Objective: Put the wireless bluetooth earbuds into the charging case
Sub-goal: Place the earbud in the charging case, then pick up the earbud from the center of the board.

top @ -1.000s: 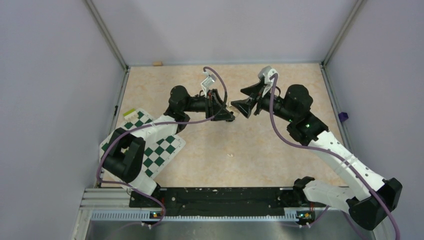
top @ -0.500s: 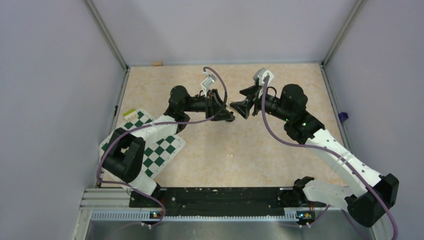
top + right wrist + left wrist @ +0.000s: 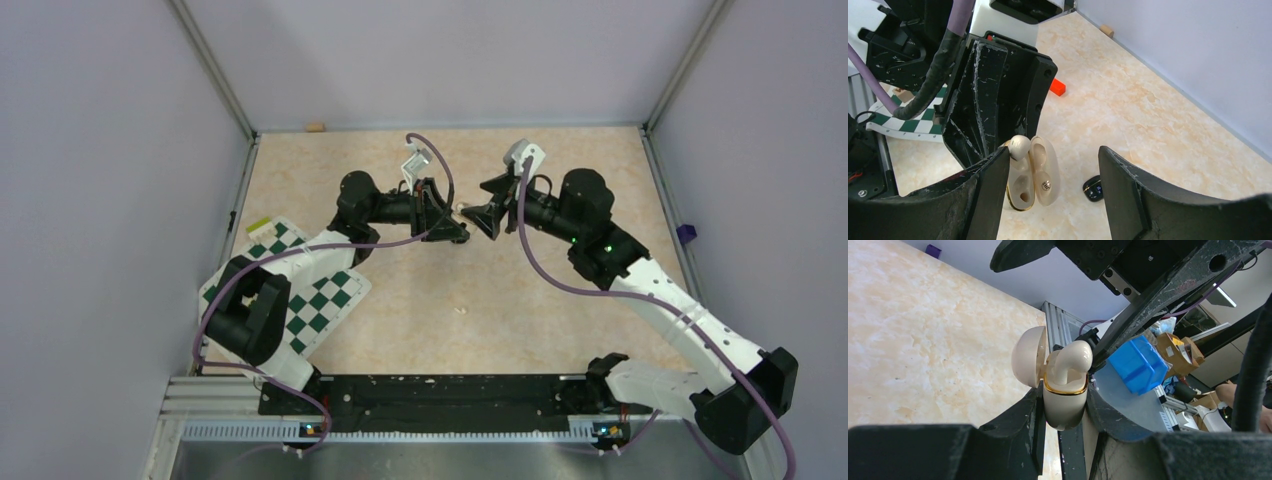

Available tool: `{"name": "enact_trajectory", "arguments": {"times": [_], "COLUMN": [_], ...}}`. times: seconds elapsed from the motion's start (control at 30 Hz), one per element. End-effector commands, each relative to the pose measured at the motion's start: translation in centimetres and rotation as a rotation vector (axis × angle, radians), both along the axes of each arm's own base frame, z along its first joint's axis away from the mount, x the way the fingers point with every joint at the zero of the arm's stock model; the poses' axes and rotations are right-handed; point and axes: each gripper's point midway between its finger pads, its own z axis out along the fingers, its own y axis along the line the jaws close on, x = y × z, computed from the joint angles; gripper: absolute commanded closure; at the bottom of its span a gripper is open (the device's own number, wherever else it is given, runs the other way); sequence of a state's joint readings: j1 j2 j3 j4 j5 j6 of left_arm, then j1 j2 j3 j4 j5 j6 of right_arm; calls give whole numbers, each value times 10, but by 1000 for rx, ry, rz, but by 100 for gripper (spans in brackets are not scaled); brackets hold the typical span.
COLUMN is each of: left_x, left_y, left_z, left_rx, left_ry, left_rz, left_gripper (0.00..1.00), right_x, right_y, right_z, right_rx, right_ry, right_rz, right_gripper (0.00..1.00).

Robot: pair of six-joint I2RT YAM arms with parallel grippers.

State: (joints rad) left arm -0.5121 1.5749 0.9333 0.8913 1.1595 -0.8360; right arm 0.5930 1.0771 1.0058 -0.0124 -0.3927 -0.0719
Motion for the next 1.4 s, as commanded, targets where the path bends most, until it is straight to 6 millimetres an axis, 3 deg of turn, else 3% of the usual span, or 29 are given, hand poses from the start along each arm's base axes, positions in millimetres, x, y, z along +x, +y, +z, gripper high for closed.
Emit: {"name": "enact_trajectory", "arguments": {"times": [0.0, 0.63, 0.83, 0.97, 1.2, 1.3, 1.37], "left_x": [-8, -8, 0, 14, 32, 36, 35], "left_y": [6, 7, 21, 39, 77, 98, 110], "left_z": [30, 33, 46, 54, 65, 71, 65], "left_rx": [-64, -70, -87, -84, -18, 60, 144], "left_ry": [-116, -125, -172, -225, -350, -420, -479], "left_rz": [-4, -7, 31, 99, 218, 269, 291], "left_gripper": [100, 100, 100, 100, 100, 100, 100], "right_x": [-3, -4, -18, -20, -6, -7, -7], "right_y": [-2, -10, -24, -31, -26, -18, -14], "right_z": [15, 22, 55, 61, 44, 18, -6], "right_rx": [9, -7, 10, 11, -70, -174, -236], "right_ry": [-61, -100, -151, -168, -103, -51, 12], "right_rz": [4, -23, -32, -46, -50, 28, 66], "right_gripper": [36, 36, 35, 32, 25, 25, 25]}}
